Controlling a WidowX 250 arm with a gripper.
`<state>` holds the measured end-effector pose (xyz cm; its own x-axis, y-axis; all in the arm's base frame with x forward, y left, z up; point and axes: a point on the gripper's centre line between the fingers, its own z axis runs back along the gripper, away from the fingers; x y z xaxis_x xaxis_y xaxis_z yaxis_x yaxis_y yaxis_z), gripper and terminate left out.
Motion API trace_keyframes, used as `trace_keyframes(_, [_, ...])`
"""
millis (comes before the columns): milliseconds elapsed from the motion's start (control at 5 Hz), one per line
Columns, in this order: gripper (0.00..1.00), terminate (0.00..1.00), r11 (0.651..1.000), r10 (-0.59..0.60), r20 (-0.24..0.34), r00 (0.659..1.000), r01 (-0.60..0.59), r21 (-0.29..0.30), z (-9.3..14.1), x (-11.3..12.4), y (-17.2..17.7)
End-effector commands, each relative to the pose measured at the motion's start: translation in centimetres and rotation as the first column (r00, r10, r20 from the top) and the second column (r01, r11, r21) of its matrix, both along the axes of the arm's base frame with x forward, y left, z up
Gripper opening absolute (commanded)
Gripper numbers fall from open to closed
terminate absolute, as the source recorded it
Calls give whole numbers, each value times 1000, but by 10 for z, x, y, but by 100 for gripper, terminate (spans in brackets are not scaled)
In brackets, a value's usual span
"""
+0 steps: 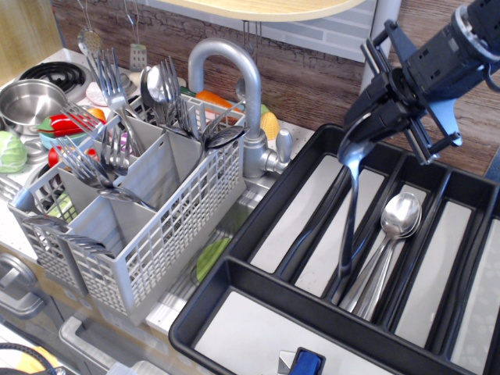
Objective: Put big spoon from basket to tray
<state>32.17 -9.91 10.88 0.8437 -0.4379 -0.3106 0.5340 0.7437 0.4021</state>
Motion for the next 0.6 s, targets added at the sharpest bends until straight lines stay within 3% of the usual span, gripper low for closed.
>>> trace_keyframes(0, [0, 0, 999, 29, 29, 999, -29, -20, -4, 10, -20])
trace_keyframes(200, [0, 0, 998, 40, 14, 999, -39, -47, -31, 11, -7])
trace_keyframes(400, [0, 100, 1000, 20, 63, 998, -20, -4, -53, 12, -5])
